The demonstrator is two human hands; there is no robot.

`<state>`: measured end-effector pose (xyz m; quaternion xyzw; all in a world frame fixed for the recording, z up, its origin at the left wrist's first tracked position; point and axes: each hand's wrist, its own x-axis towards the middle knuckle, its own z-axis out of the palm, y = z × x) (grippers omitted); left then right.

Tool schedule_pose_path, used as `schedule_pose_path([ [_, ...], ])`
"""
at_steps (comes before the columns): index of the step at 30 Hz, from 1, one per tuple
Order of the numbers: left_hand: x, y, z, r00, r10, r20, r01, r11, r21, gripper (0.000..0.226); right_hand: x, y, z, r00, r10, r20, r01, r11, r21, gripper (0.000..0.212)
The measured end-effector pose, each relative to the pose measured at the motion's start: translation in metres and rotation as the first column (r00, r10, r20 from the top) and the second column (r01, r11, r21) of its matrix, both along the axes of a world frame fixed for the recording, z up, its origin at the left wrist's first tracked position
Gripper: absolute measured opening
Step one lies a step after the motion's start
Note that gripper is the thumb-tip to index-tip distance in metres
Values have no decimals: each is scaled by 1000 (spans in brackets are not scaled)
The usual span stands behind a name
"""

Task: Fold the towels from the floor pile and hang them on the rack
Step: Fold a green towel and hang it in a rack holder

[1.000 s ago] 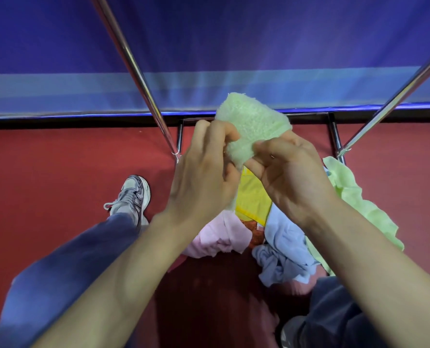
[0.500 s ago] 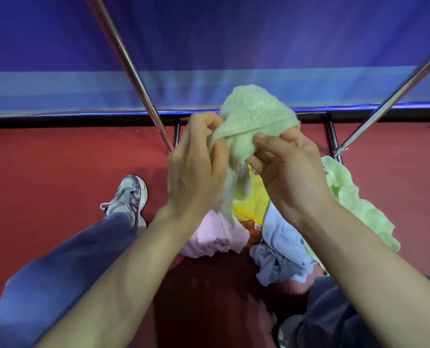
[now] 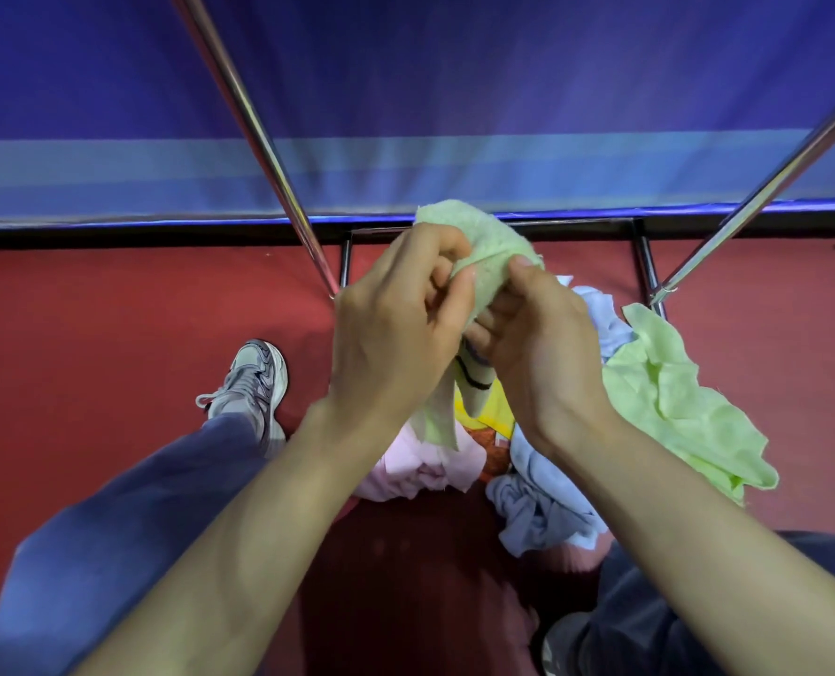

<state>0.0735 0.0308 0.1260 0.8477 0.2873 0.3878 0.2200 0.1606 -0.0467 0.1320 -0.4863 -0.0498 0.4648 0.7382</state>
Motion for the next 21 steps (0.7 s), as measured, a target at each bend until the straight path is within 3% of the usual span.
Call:
schedule_pose_path([
  [8,-1,-5,4,999,-36,31,35,999,39,9,-7,2,-7,996,59,69,-56,997,-46,26],
  [14,-3,-3,1,996,-86,-7,86,989,124,8,-4,-1,-6,991,130,26,-130,992,-4,30],
  [21,-3,2,-6,978,-124,-165,129,992,16,19,5,1,-4,975,93,-204,-86,995,47,28],
])
